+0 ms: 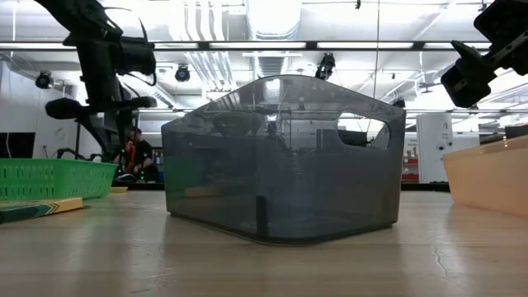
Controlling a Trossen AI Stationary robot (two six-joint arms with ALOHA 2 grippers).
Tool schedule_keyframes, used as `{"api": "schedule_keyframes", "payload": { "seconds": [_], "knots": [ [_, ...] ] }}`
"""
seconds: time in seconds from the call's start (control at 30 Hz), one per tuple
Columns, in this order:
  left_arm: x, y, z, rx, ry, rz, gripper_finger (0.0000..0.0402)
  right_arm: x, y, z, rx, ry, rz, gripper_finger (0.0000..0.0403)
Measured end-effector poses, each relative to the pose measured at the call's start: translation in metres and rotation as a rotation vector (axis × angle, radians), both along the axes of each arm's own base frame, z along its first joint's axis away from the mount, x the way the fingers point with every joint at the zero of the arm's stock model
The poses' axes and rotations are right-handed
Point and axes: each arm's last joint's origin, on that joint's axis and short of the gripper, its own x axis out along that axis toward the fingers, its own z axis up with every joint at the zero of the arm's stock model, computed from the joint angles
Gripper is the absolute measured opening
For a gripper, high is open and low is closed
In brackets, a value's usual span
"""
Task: Pick & Place School Supplies
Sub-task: Put the yellow eraser into the green bin
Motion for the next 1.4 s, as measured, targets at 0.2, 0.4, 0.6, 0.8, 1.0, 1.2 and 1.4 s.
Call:
{"api": "schedule_keyframes", "payload": {
  "seconds": [0.2,0.4,0.6,0.8,1.0,1.2,1.4],
  "knots": [
    [-0.007,0.008,-0.003,-0.030,0.016,-0.060,0.0170,0.000,0.000,0.000,0.000,0.000,-0.001,0.0266],
    [-0.015,0.017,-0.011,-0.131,-0.009,0.127,0.0170,0.000,0.000,0.000,0.000,0.000,0.000,0.0259],
    [-0.016,0.024,-0.015,-0.216,-0.124,0.438,0.0170,0.000,0.000,0.000,0.000,0.000,0.000,0.0261],
    [-0.008,0.035,-0.019,-0.211,-0.231,0.628,0.0170,0.000,0.000,0.000,0.000,0.000,0.000,0.0267],
    [-0.004,0.046,-0.027,-0.222,-0.266,0.747,0.0170,0.000,0.000,0.000,0.000,0.000,0.000,0.0264],
    [-0.005,0.051,-0.033,-0.213,-0.260,0.896,0.0170,0.000,0.000,0.000,0.000,0.000,0.000,0.0258],
    [-0.006,0.056,-0.032,-0.094,-0.252,0.981,0.0170,0.000,0.000,0.000,0.000,0.000,-0.001,0.0263]
  ]
}}
